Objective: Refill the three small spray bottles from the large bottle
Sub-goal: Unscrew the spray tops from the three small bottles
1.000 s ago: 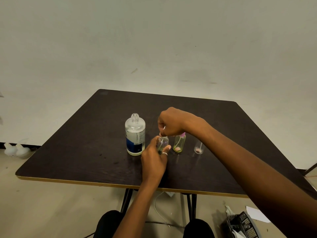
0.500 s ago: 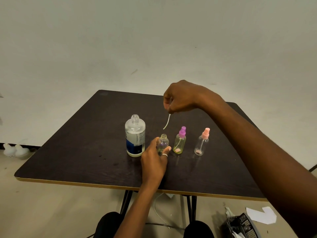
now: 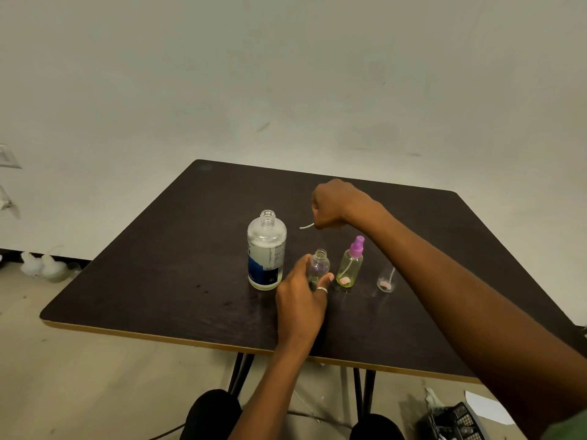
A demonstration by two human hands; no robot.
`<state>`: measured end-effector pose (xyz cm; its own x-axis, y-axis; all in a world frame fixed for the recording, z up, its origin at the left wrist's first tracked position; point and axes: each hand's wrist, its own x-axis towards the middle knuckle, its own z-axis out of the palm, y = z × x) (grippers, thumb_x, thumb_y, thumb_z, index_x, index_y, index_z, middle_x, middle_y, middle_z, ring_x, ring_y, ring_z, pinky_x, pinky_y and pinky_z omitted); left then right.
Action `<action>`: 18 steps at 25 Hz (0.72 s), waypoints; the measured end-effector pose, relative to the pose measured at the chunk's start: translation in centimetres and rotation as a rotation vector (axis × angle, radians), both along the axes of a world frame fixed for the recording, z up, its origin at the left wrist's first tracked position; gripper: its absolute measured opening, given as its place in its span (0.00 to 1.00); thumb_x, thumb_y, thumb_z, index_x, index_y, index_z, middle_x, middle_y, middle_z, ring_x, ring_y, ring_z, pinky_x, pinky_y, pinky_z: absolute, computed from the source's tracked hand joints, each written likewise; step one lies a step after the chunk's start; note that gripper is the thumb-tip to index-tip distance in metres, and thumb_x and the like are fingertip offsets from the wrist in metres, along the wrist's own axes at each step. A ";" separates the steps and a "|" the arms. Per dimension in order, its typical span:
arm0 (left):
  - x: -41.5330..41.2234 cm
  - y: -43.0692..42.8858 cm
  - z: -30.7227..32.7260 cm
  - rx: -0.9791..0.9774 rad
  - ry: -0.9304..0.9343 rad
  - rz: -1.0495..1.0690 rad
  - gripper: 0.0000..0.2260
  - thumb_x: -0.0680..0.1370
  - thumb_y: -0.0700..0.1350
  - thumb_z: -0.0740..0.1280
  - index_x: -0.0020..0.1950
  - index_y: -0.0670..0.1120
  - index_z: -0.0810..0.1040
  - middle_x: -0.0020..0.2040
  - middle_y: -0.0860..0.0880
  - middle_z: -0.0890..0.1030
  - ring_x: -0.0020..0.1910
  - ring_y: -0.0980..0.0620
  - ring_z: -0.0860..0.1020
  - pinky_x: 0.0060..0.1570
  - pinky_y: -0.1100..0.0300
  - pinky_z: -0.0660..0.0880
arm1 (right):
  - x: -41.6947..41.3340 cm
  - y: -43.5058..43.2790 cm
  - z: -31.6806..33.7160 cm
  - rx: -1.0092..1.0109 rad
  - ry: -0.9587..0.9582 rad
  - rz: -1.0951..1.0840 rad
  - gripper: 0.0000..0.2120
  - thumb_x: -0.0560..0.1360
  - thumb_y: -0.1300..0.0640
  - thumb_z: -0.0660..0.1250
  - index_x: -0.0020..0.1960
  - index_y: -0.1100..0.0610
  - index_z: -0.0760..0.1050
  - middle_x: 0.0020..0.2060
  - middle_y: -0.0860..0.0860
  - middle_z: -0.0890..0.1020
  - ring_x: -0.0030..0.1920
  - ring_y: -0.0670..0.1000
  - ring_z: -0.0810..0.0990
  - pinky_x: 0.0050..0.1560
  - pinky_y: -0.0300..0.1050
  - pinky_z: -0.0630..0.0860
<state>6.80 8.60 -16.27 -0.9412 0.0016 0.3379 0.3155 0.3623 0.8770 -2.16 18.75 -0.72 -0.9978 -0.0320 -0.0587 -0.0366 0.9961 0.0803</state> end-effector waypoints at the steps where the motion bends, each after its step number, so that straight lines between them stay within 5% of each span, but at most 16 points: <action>1: 0.0 0.0 -0.1 0.003 0.000 -0.001 0.22 0.75 0.49 0.74 0.68 0.48 0.76 0.57 0.51 0.83 0.54 0.56 0.81 0.52 0.68 0.75 | -0.4 -0.1 -0.5 -0.006 -0.013 -0.021 0.06 0.70 0.57 0.71 0.43 0.59 0.79 0.36 0.54 0.81 0.38 0.52 0.81 0.38 0.43 0.78; 18: -0.3 0.2 -0.6 0.029 -0.011 -0.016 0.23 0.76 0.50 0.73 0.69 0.51 0.74 0.60 0.54 0.82 0.58 0.58 0.80 0.57 0.59 0.79 | -4.3 -0.9 -5.9 -0.218 -0.212 -0.320 0.07 0.71 0.59 0.73 0.43 0.63 0.80 0.34 0.58 0.84 0.32 0.55 0.85 0.41 0.50 0.84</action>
<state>6.49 8.84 -16.89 -0.9449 0.0069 0.3272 0.3108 0.3319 0.8906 -6.49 17.89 -6.65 -0.9260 0.2426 -0.2894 0.2837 0.9527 -0.1092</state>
